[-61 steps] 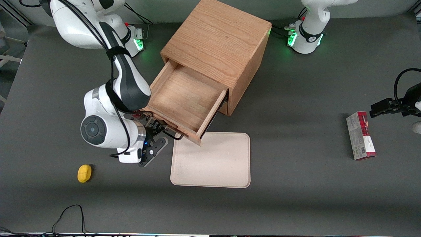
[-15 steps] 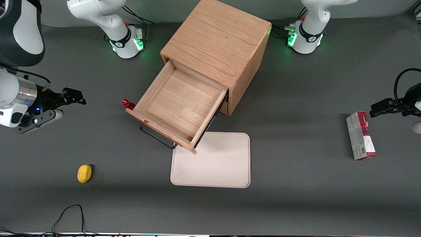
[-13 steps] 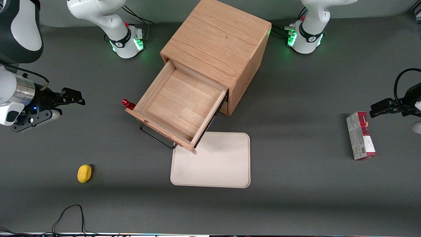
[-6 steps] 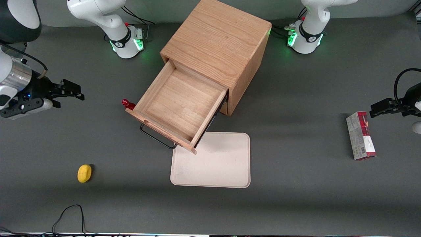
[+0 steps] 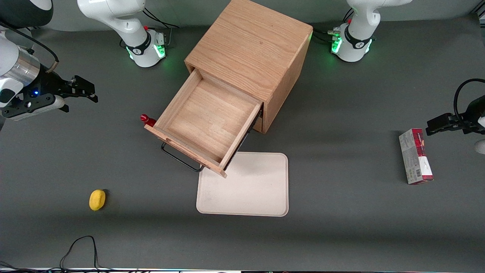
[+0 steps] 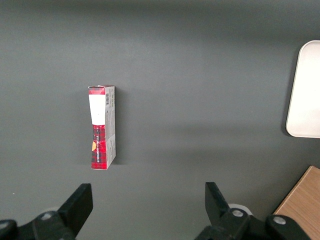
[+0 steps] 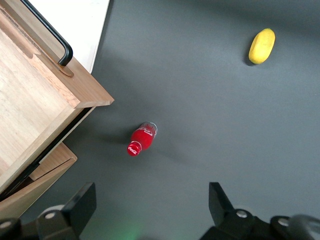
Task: Open upper drawer
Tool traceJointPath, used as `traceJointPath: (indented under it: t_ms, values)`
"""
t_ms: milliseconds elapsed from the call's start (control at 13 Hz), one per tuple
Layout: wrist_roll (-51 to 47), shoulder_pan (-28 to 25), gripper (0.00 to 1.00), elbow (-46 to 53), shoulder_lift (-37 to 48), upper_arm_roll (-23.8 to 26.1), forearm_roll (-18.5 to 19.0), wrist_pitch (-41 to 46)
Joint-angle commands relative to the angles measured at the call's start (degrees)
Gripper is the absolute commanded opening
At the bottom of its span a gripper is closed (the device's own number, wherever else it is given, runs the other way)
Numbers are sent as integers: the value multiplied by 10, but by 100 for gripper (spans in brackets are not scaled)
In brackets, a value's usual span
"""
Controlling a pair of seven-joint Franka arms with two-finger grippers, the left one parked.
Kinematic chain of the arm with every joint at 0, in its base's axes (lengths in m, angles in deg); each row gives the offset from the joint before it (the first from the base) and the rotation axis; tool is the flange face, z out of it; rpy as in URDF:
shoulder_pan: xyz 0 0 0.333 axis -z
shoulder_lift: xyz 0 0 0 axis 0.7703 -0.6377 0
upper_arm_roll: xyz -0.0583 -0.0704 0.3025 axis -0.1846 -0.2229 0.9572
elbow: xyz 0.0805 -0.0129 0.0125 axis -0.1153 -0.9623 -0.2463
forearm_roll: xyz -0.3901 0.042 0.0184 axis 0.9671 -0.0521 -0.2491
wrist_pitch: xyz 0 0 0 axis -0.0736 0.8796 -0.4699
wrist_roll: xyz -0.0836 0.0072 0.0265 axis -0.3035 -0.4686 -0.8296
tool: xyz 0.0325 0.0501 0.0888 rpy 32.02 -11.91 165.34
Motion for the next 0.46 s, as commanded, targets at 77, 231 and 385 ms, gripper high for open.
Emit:
traceJointPath:
  t_ms: [77,231,385]
  values:
    - [-15,-27,100,14,-9,-23,14,20]
    - [-15,-35,100,14,-9,-32,14,21]
    - [-19,-33,100,13,-11,-32,11,20]
